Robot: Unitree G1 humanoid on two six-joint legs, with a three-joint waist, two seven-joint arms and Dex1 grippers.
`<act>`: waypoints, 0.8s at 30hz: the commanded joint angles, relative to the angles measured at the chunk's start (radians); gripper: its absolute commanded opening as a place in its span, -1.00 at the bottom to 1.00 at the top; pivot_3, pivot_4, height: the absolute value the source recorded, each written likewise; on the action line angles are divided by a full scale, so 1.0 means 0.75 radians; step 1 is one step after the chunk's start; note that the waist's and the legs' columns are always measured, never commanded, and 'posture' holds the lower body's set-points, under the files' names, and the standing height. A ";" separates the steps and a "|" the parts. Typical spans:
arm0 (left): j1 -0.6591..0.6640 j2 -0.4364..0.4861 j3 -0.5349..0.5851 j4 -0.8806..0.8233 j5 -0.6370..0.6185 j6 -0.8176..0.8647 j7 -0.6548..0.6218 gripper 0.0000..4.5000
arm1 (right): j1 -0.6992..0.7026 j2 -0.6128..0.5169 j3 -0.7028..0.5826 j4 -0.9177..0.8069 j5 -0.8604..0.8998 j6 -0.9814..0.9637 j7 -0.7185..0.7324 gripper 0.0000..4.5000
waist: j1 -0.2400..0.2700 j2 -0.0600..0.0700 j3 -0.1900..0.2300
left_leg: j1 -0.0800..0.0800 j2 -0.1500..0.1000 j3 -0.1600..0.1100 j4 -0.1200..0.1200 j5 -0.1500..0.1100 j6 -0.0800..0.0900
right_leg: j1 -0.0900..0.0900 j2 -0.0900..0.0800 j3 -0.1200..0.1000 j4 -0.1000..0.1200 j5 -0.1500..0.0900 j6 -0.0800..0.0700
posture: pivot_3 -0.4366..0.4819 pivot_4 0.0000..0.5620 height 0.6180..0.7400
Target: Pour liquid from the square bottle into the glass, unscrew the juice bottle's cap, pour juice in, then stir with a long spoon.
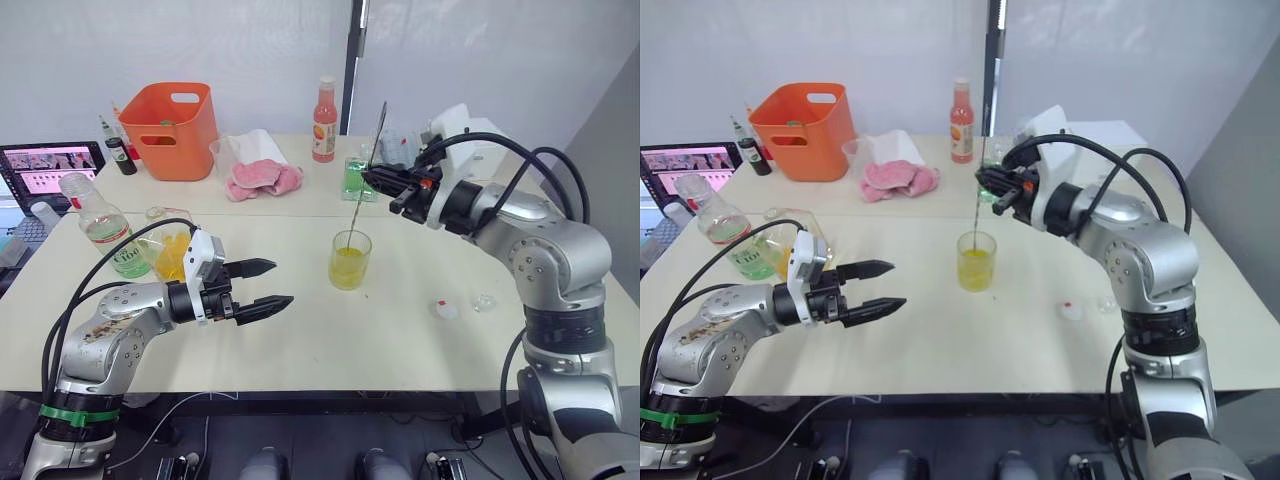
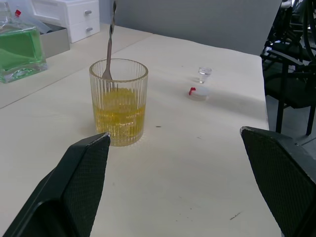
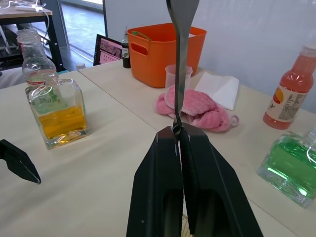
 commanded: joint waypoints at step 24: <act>0.005 0.025 0.030 -0.017 -0.004 -0.024 -0.014 0.98 | -0.029 -0.058 -0.006 -0.030 -0.057 0.050 0.106 -1.00 | 0.000 0.000 0.000 | 0.000 0.000 0.000 0.000 0.000 0.000 | 0.000 0.000 0.000 0.000 0.000 0.000 | -0.05 -0.47 0.59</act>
